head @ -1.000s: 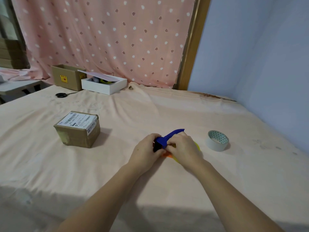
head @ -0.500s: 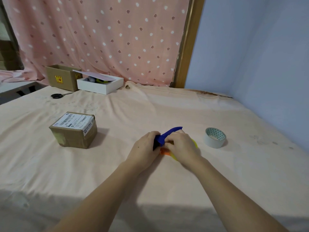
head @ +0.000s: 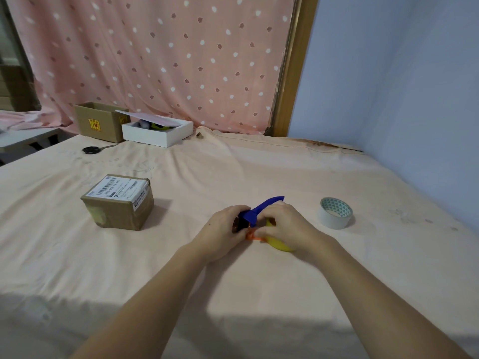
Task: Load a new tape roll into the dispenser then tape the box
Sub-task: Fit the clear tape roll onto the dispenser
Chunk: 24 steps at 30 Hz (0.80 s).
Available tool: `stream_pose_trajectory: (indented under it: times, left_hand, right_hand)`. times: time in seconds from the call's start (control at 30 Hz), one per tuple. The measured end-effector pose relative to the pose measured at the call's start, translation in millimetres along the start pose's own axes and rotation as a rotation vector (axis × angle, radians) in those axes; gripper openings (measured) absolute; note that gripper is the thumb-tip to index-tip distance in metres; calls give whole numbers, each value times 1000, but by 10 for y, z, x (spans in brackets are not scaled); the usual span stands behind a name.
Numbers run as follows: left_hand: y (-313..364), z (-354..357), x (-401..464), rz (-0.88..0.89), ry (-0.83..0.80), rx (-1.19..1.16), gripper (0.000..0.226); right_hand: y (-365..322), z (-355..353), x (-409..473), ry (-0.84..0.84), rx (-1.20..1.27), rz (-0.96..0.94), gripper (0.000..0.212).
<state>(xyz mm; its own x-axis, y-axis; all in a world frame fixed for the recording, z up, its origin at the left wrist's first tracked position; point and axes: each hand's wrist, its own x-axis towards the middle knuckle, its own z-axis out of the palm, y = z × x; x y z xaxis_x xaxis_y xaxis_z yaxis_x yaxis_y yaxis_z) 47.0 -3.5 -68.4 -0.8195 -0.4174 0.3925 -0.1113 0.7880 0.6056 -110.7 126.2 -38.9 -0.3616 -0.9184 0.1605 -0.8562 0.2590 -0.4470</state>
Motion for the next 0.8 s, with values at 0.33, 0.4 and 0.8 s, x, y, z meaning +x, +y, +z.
stream_pose_trajectory:
  times: [0.33,0.4,0.8]
  left_hand:
    - [-18,24,3,-19,4,10,49]
    - [-12,20,24,-25,-2,10,49]
    - [-53,-29,31,-51,-69,-64,48]
  right_hand:
    - [-53,15,6,27,-78,46,21]
    - [-50,16,7,25,-26,65,18]
    - [-27,32,0,23,-163,-44,23]
